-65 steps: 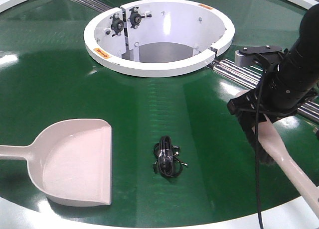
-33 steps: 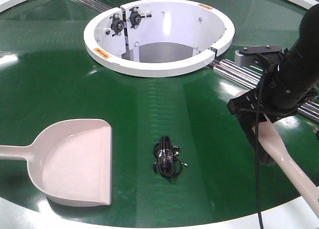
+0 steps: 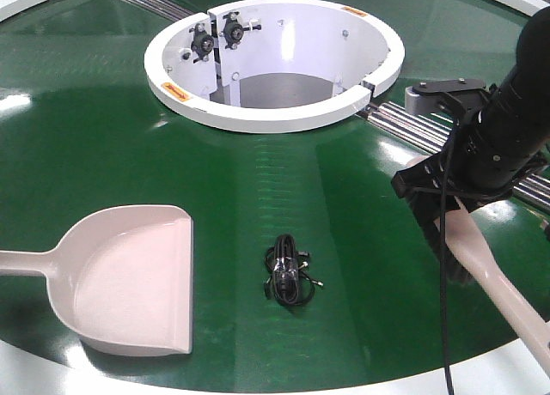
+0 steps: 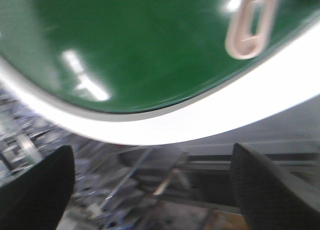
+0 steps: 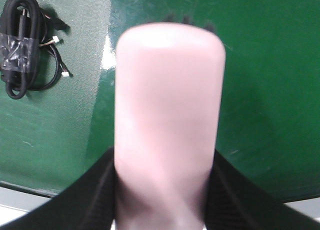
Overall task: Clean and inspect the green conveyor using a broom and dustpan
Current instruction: 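Reach the left gripper to the pink dustpan handle and grasp it, then slide the dustpan with the left gripper toward the black cable bundle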
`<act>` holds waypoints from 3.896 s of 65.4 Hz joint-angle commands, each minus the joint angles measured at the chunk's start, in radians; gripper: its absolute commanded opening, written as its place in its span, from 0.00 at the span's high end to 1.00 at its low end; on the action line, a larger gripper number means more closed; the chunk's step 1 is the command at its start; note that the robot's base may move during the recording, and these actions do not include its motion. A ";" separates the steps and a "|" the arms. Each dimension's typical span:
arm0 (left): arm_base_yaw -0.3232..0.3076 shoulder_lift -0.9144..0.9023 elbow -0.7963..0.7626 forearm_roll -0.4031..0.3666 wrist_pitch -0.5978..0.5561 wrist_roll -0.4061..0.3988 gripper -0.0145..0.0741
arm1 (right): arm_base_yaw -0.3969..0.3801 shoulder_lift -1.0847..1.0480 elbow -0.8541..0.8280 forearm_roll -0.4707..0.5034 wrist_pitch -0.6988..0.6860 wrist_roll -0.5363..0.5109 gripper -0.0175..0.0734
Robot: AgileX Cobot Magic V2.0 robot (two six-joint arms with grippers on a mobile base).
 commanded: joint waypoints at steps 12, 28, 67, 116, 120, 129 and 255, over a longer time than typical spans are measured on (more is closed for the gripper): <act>-0.007 0.157 -0.117 -0.181 0.165 0.043 0.17 | -0.005 -0.044 -0.031 0.003 0.050 -0.009 0.81; -0.006 0.240 -0.117 -0.171 0.165 0.043 0.17 | -0.005 -0.044 -0.031 0.003 0.051 -0.009 0.81; 0.046 0.416 -0.117 -0.154 0.165 -0.054 0.17 | -0.005 -0.044 -0.031 0.002 0.051 -0.009 0.81; 0.055 0.512 -0.118 -0.129 0.160 -0.054 0.28 | -0.005 -0.044 -0.031 0.003 0.051 -0.009 0.81; 0.055 0.512 -0.118 -0.124 0.165 -0.054 0.35 | -0.005 -0.044 -0.031 0.003 0.051 -0.009 0.81; 0.055 0.512 -0.118 -0.126 0.165 -0.054 0.58 | -0.005 -0.044 -0.031 0.003 0.051 -0.009 0.81; -0.287 0.493 -0.180 -0.155 0.165 -0.237 0.85 | -0.005 -0.044 -0.031 0.003 0.050 -0.009 0.81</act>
